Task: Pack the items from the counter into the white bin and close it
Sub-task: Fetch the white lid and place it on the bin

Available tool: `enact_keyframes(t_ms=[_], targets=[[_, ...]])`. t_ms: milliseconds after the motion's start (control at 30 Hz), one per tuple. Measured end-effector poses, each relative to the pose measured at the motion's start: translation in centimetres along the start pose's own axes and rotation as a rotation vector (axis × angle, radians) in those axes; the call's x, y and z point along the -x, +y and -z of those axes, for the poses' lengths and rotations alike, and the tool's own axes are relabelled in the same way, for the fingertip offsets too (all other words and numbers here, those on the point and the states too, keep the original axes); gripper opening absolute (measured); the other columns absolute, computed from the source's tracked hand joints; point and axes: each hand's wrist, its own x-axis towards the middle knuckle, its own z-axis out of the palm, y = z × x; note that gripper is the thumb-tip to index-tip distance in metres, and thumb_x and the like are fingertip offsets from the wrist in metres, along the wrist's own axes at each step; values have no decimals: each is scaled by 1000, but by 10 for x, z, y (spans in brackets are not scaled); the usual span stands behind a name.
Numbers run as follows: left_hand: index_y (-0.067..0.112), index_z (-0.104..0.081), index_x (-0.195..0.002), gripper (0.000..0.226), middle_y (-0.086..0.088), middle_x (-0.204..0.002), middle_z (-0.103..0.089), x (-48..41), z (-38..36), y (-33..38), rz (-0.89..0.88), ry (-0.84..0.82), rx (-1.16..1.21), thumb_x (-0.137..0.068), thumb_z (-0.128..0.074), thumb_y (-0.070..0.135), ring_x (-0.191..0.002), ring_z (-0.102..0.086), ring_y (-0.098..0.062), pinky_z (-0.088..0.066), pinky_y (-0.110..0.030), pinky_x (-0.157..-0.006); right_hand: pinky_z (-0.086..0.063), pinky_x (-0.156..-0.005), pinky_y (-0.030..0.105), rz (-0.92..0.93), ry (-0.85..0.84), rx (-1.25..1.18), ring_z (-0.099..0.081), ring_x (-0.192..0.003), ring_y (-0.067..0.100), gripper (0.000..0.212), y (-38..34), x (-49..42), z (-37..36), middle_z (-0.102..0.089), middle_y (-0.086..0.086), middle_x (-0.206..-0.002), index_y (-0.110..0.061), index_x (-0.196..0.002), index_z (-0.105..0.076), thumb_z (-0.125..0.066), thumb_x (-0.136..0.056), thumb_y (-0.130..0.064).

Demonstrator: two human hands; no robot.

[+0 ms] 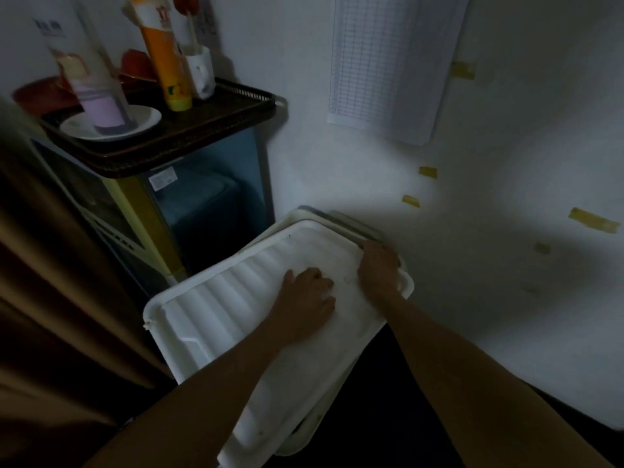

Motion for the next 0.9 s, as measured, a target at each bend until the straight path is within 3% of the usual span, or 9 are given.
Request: enact_keyframes(t_ms=[167,433,600,900], targets=[[31,-20,-153,63,2,-163,-11,9,-13,2,14,-45,-148,-96,-21,58,-150,-3,-15,3,-47,-121,-33,-104,35,67,2,-56,-50,-122,28,45,4,-13,-4,-60,7,-129,-19,-130,-57,-44,-90,-2],[28,-27,-151,63,-1,-162,-16,-8,-20,8,105,54,-168,-97,-16,59,-149,-7,-19,8,-43,-120,-38,-102,31,115,66,-176,-56,-115,29,45,5,-36,-8,-66,12,-121,-10,-123,-65,-48,-86,8],[28,-31,-149,64,-2,-161,-20,-11,-22,0,123,95,-177,-97,-11,58,-149,-10,-20,1,-47,-121,-42,-97,34,137,109,-259,-59,-108,33,39,-3,-45,-15,-69,16,-112,-5,-112,-70,-51,-82,11],[26,-31,-150,60,-3,-161,-20,-24,-38,0,126,112,-146,-100,-14,53,-149,-12,-21,-3,-46,-122,-33,-107,39,85,-43,8,-49,-124,32,41,3,-54,-30,-56,15,-133,-8,-134,-51,-40,-95,-6]])
